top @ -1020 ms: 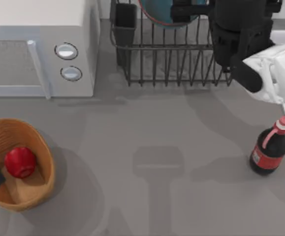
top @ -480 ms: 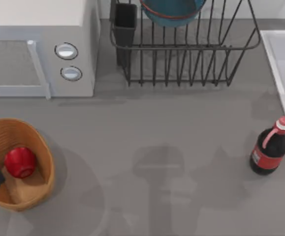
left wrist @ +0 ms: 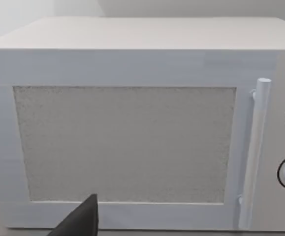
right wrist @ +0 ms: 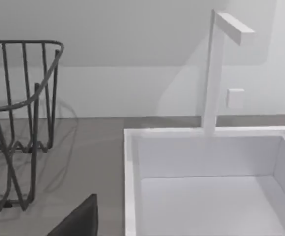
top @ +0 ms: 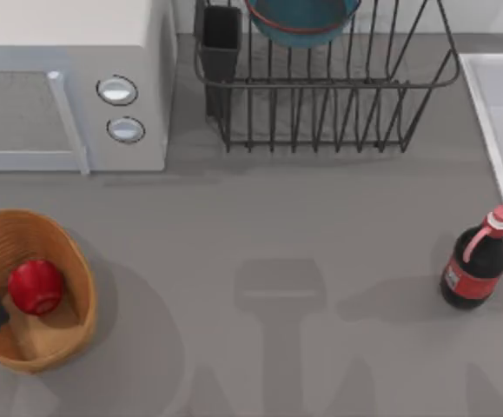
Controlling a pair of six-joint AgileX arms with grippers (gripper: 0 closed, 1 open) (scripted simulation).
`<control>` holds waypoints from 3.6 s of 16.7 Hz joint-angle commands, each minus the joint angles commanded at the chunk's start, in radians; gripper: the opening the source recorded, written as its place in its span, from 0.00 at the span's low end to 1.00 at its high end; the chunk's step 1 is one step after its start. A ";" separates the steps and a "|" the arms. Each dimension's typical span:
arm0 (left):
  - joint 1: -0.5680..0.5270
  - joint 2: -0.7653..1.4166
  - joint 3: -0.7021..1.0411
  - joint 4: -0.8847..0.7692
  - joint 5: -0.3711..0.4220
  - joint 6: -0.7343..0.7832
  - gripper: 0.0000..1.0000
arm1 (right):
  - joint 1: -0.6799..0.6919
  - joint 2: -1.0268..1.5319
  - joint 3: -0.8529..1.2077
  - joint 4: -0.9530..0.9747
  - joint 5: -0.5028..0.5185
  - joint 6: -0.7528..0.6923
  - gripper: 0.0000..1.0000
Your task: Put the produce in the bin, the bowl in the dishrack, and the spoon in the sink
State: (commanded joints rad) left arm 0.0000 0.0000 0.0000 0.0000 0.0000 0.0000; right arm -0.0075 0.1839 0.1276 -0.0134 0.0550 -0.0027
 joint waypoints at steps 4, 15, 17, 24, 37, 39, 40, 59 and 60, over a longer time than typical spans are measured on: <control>0.000 0.000 0.000 0.000 0.000 0.000 1.00 | 0.005 -0.165 -0.114 0.010 -0.049 0.002 1.00; 0.000 0.000 0.000 0.000 0.000 0.000 1.00 | -0.043 -0.070 -0.029 -0.090 -0.052 0.028 1.00; 0.000 0.000 0.000 0.000 0.000 0.000 1.00 | -0.091 0.048 0.061 -0.193 -0.049 0.052 1.00; 0.000 0.000 0.000 0.000 0.000 0.000 1.00 | -0.297 0.700 0.447 -0.654 -0.041 0.161 1.00; 0.000 0.000 0.000 0.000 0.000 0.000 1.00 | -0.447 1.185 0.735 -1.046 -0.052 0.240 1.00; 0.000 0.000 0.000 0.000 0.000 0.000 1.00 | -0.442 1.183 0.730 -1.041 -0.051 0.239 1.00; 0.000 0.000 0.000 0.000 0.000 0.000 1.00 | -0.443 1.190 0.722 -1.028 -0.051 0.240 1.00; 0.000 0.000 0.000 0.000 0.000 0.000 1.00 | -0.444 1.410 0.479 -0.566 -0.052 0.246 0.70; 0.000 0.000 0.000 0.000 0.000 0.000 1.00 | -0.444 1.410 0.479 -0.566 -0.052 0.246 0.62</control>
State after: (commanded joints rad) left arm 0.0000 0.0000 0.0000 0.0000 0.0000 0.0000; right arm -0.4517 1.5938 0.6070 -0.5791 0.0031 0.2430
